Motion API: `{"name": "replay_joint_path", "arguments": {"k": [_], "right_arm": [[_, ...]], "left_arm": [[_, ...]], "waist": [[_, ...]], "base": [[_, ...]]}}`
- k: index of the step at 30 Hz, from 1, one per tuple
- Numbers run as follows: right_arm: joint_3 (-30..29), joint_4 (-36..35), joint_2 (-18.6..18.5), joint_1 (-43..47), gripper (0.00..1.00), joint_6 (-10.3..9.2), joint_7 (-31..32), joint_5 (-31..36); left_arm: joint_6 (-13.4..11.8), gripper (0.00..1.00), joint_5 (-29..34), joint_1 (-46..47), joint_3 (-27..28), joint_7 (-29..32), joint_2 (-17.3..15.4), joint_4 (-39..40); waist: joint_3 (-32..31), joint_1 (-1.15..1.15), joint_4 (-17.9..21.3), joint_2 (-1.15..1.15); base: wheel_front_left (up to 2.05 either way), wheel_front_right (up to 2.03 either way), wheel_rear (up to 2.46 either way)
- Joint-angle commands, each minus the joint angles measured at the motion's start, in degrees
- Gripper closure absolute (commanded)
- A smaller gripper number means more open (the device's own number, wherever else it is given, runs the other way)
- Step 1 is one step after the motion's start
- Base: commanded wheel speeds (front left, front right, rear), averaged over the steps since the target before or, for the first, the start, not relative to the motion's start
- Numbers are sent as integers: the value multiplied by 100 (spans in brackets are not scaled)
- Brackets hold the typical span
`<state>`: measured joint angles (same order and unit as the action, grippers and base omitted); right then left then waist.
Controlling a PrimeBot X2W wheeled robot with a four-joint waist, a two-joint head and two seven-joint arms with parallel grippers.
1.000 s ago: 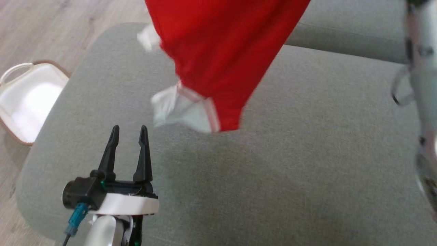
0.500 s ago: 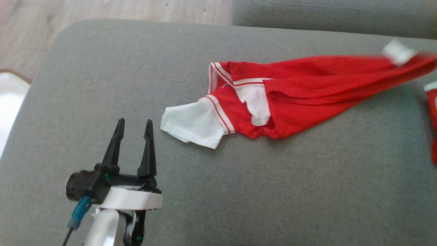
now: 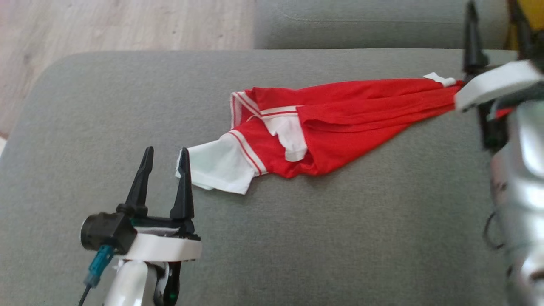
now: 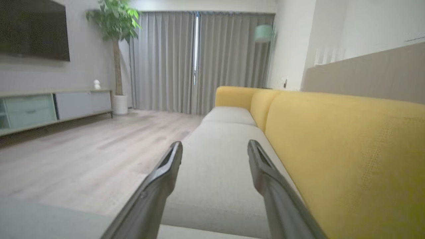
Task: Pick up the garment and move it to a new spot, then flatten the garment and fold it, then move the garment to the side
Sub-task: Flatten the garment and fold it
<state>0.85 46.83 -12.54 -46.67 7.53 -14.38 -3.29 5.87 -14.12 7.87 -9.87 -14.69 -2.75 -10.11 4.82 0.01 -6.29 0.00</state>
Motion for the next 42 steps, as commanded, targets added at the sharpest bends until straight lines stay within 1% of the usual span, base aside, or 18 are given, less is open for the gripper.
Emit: {"name": "replay_joint_path", "arguments": {"k": [1,5,9,13,17,21,26,31,35,39,42], "right_arm": [[79,-693,163,428,0,-4,-59,-122],[188,-2021,487,1470,0,-4,-61,-77],[242,-2983,716,2431,0,-4,-61,133],[255,-3572,893,3230,0,-4,-61,162],[281,-3804,953,3660,0,-4,-62,158],[290,-3862,963,3697,0,-4,-62,180],[362,-3782,964,3565,0,-4,-52,362],[548,-3522,965,3177,0,-4,175,694],[779,-3133,890,2765,0,-4,462,902],[1032,-2539,753,2337,0,-4,699,983],[1100,-2054,631,2024,0,-4,812,1057]], "left_arm": [[-40,0,20,146,178,-30,-13,241],[-66,0,9,92,222,-30,-13,293],[-48,0,-5,81,203,-30,-13,233],[-43,0,-107,79,184,-30,-13,226],[-35,0,-95,71,149,-30,-13,172],[-23,0,-101,101,93,-30,-13,186],[-9,0,-128,189,25,-30,-13,199],[-24,0,-185,265,-99,-30,-13,181],[-42,0,-246,346,-185,-30,-13,156],[-67,0,-334,423,-277,-30,-13,143],[-76,0,-397,486,-379,-30,-13,131]], "waist": [[-38,-1,111,0],[-21,-1,240,0],[19,-1,324,0],[44,-1,386,0],[74,-1,436,0],[119,-1,414,0],[215,-1,268,0],[401,-1,-23,0],[558,-1,-306,0],[702,-1,-576,0],[802,-1,-772,0]], "base": [[0,0,0],[0,0,0],[0,0,0],[0,0,0],[0,0,0],[0,0,0],[0,0,0],[0,0,0],[0,0,0],[0,0,0],[0,0,0]]}}
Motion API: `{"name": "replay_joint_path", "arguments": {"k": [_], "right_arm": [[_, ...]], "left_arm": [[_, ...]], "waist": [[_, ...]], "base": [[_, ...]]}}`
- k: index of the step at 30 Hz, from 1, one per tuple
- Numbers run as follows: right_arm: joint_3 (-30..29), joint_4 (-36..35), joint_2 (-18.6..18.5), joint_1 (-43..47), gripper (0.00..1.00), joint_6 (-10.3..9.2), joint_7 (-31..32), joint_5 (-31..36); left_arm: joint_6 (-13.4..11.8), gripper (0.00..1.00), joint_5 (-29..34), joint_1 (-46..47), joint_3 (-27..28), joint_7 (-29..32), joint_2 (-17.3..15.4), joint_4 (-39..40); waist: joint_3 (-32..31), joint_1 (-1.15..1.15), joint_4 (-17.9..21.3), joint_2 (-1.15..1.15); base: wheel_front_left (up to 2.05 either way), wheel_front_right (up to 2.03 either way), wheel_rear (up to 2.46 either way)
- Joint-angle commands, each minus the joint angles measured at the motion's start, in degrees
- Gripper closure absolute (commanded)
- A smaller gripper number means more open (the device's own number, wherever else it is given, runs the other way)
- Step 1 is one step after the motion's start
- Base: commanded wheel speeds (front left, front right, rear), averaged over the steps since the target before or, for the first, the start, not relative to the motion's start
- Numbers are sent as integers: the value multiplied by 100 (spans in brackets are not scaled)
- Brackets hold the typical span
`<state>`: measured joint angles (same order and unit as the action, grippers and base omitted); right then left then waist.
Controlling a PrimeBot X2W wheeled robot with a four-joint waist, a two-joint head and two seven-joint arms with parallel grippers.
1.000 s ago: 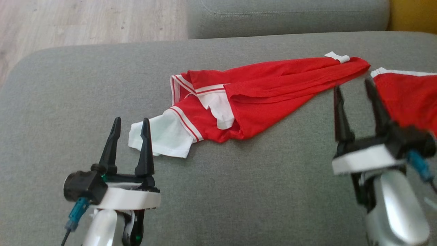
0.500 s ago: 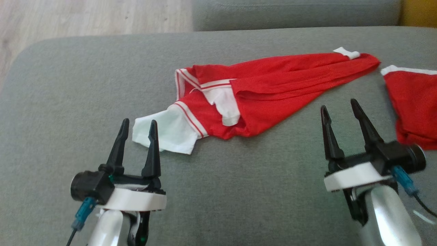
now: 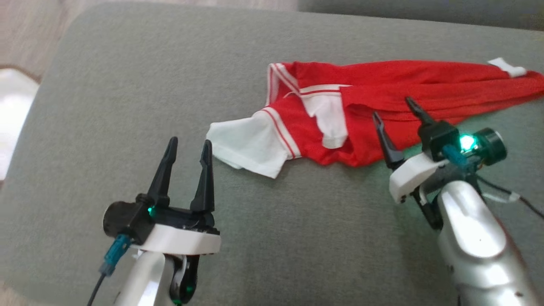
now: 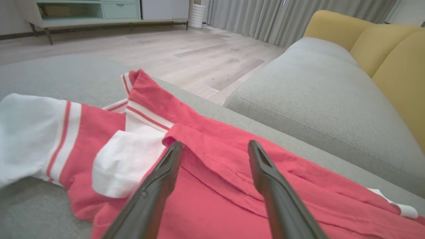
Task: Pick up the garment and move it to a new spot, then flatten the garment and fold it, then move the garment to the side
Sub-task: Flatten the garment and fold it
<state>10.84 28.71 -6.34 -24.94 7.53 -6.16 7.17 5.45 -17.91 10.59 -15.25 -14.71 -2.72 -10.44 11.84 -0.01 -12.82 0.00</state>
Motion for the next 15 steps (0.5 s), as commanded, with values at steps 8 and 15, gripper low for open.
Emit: {"name": "replay_joint_path", "arguments": {"k": [8,15], "right_arm": [[495,888,-155,-872,0,-4,-141,126],[675,1559,-188,-1245,0,-4,-329,332]], "left_arm": [[-112,0,-144,318,-47,-29,-16,128],[-150,0,-173,374,-145,-29,-16,120]], "waist": [[288,1,-482,0],[352,1,-598,0]], "base": [[0,0,0],[0,0,0]]}}
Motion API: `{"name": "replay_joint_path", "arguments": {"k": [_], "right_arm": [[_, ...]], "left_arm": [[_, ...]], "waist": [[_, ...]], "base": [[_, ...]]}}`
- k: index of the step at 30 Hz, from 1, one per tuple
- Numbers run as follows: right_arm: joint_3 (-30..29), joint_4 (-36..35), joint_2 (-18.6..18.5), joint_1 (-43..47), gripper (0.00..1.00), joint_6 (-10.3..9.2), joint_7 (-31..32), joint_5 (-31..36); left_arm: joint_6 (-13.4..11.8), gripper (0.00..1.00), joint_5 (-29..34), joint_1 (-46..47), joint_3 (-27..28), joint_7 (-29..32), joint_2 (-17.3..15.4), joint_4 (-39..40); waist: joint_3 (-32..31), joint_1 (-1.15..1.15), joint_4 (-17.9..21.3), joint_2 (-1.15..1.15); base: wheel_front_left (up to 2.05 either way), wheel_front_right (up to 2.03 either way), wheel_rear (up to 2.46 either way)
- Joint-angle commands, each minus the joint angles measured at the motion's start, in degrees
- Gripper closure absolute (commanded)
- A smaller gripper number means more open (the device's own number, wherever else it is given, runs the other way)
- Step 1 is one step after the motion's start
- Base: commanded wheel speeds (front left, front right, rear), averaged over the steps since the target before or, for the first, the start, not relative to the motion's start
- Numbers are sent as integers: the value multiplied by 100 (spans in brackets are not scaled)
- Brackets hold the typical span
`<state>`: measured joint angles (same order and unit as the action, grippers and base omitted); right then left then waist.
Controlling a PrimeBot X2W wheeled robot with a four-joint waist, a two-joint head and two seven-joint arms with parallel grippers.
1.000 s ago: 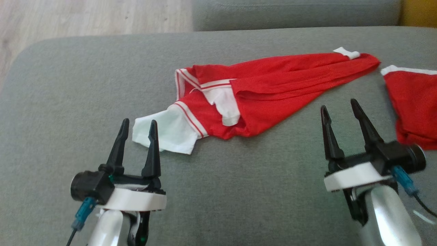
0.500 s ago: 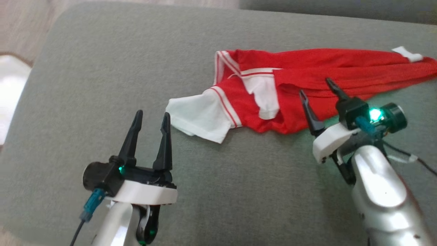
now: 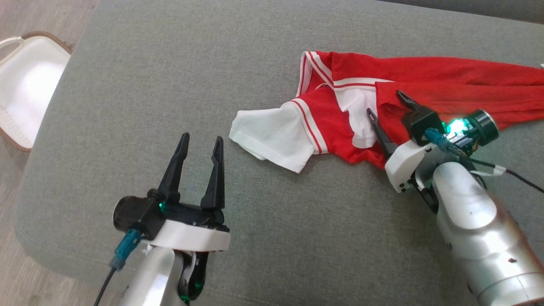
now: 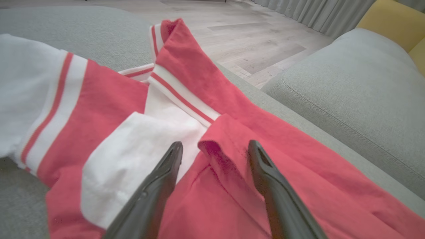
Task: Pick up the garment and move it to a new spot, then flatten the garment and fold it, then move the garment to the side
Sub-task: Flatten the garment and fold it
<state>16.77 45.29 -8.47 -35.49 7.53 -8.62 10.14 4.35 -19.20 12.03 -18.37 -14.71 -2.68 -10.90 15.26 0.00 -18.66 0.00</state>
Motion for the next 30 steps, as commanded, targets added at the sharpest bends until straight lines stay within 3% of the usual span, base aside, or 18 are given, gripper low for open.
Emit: {"name": "replay_joint_path", "arguments": {"k": [1,2,3,4,14,22,30], "right_arm": [[63,-21,33,-238,0,-4,-104,56],[38,54,44,-282,0,-4,-120,77],[13,125,62,-320,41,-4,-135,92],[-6,191,82,-352,98,-4,-157,104],[-432,129,311,-298,100,-4,-516,132],[-1376,-1140,205,857,100,-4,-592,-21],[-1943,-2466,-66,2257,100,-4,79,-169]], "left_arm": [[-43,0,-47,236,159,-29,-20,168],[-48,0,-49,240,153,-29,-20,169],[-52,0,-49,242,152,-29,-20,170],[-56,0,-49,242,153,-29,-20,171],[-77,0,83,85,406,-29,-20,131],[10,0,298,-143,758,-29,-20,124],[49,0,342,-367,895,-29,-20,181]], "waist": [[16,0,-23,0],[21,0,-29,0],[24,0,-31,0],[25,0,-29,0],[-234,0,462,0],[-754,0,1299,0],[-1096,0,1855,0]], "base": [[0,0,0],[0,0,0],[0,0,0],[0,0,0],[0,0,0],[0,0,0],[0,0,0]]}}
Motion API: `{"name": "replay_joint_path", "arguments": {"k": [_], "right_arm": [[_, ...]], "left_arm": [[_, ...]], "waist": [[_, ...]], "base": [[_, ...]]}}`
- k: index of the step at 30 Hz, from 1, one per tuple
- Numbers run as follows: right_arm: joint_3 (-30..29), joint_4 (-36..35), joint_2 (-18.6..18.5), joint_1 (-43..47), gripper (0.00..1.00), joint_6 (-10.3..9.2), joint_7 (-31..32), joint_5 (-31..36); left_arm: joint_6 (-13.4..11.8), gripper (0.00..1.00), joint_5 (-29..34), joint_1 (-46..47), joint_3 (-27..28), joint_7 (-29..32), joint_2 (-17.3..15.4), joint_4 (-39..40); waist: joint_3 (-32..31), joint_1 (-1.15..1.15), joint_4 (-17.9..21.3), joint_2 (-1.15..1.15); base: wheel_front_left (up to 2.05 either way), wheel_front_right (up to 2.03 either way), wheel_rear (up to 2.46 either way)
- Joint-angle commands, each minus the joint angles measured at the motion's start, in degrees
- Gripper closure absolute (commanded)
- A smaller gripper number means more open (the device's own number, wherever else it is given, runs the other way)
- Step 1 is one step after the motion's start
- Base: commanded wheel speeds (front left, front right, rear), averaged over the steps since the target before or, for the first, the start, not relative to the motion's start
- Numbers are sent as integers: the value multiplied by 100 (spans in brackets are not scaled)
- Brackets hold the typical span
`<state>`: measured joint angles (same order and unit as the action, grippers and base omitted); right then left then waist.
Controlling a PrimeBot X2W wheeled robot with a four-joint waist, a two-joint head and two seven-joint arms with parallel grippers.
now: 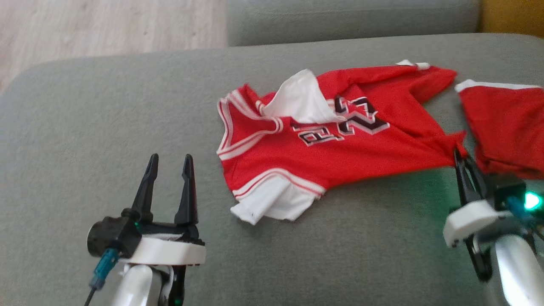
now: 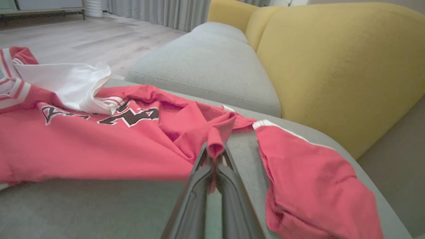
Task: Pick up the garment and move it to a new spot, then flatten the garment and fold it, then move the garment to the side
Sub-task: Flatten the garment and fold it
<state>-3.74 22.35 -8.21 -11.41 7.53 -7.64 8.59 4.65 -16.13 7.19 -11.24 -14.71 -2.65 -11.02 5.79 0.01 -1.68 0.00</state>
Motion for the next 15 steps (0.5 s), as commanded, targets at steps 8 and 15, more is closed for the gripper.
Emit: {"name": "replay_joint_path", "arguments": {"k": [8,15], "right_arm": [[-20,-630,-66,367,0,-4,399,-186],[-53,-1140,109,388,0,-4,51,-271]], "left_arm": [[29,0,51,116,124,-29,-22,207],[50,0,64,112,185,-29,-22,165]], "waist": [[-103,-1,191,0],[-91,-1,74,0]], "base": [[0,0,0],[0,0,0]]}}
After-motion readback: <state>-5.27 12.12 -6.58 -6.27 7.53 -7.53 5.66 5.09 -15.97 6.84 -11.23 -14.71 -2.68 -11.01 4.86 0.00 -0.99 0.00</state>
